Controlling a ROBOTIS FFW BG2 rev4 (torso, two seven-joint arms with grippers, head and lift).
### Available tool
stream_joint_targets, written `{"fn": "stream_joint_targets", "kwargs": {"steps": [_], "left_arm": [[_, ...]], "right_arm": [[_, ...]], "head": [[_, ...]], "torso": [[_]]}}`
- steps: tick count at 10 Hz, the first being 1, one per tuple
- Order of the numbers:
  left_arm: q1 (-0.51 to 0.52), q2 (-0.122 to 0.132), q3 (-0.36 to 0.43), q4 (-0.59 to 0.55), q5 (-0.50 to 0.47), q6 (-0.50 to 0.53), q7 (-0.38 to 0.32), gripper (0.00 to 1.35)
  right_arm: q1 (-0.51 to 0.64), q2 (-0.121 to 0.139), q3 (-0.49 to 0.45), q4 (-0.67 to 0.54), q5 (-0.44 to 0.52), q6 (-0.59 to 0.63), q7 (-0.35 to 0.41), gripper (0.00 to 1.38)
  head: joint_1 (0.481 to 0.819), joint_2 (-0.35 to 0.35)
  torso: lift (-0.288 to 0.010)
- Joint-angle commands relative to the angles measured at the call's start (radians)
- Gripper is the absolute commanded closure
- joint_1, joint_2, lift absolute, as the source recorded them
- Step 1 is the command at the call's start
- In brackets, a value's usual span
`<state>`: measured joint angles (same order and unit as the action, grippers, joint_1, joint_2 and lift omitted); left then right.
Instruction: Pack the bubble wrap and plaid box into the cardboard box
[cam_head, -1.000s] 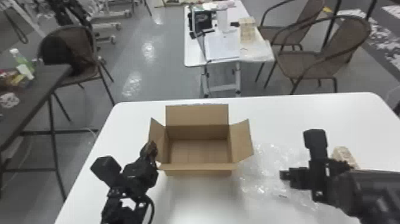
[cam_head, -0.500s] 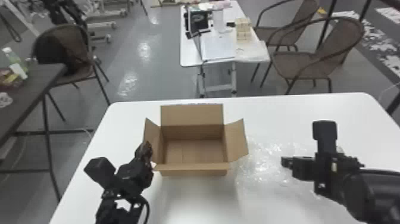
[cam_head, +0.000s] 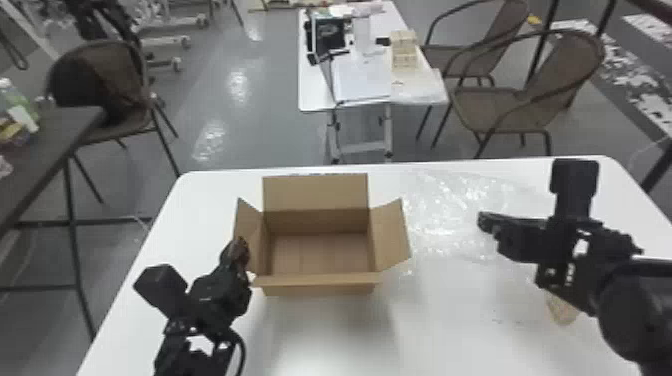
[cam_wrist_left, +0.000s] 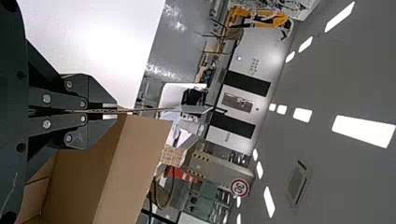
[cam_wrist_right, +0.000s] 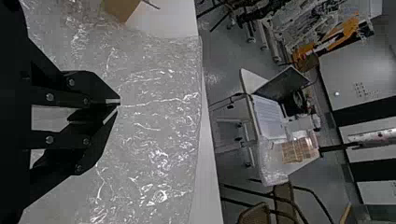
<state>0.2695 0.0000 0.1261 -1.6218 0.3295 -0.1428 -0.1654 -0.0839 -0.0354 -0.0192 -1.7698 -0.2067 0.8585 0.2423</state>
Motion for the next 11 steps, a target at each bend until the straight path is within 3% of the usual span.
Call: {"fn": "stream_joint_targets", "kwargs": {"steps": [1, 4, 6, 8, 11], "left_arm": [[-0.003, -0.002, -0.003, 0.003, 0.0, -0.001, 0.001, 1.21], [-0.004, -0.002, -0.006, 0.011, -0.001, -0.006, 0.012, 1.21], [-0.012, 0.002, -0.011, 0.014, 0.002, -0.012, 0.014, 1.21], [-0.021, 0.005, -0.02, 0.023, 0.003, -0.015, 0.017, 1.21], [-0.03, 0.014, -0.04, 0.037, 0.009, -0.017, 0.024, 1.21]], "right_arm": [[-0.004, 0.003, -0.002, -0.071, -0.023, -0.009, 0.0, 1.29], [-0.007, 0.015, 0.016, -0.166, -0.071, -0.009, 0.0, 1.29], [-0.046, -0.001, 0.084, -0.154, -0.132, -0.012, 0.02, 1.29], [-0.099, -0.001, 0.148, -0.108, -0.181, -0.035, 0.063, 1.29], [-0.162, 0.022, 0.211, -0.042, -0.214, -0.073, 0.109, 1.29]], "head": [[0.695, 0.129], [0.695, 0.139], [0.695, 0.166], [0.695, 0.202], [0.695, 0.268]], "torso": [[-0.044], [-0.044], [-0.044], [-0.044], [-0.044]]}}
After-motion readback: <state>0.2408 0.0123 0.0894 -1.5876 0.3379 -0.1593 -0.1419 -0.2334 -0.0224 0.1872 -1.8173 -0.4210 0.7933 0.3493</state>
